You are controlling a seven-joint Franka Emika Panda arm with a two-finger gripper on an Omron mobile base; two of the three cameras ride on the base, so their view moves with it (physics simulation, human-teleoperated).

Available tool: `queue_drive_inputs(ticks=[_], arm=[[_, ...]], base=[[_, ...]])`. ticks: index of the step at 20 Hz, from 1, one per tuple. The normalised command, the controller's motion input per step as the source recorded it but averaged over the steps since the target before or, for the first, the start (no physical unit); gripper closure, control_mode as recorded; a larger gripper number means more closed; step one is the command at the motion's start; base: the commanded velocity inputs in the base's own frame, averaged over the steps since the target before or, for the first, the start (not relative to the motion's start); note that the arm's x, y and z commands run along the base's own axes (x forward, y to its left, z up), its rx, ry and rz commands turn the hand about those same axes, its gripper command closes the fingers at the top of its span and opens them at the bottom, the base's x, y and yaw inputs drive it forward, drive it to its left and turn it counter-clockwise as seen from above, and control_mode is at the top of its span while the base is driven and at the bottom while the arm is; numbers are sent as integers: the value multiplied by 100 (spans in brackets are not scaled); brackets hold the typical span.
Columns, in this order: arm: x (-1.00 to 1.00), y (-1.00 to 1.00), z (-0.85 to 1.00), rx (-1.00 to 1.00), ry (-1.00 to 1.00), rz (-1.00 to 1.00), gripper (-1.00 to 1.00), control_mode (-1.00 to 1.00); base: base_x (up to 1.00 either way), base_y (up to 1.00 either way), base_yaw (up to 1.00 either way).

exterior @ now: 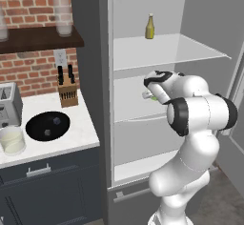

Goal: Grab a lemon wedge from the fridge and one ice cube from the ice bowl, and put them in the glass of lemonade.

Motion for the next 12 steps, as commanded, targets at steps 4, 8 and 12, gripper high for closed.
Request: queue_drive_inputs(ticks=[4, 8, 12], arm=[[0, 0, 0, 0, 0, 0, 100, -100], [-4, 0, 0, 0, 0, 0, 100, -100], [-16, 0, 0, 0, 0, 0, 100, -100]], base=[[0, 0, 0], [0, 0, 0], [0, 0, 0]])
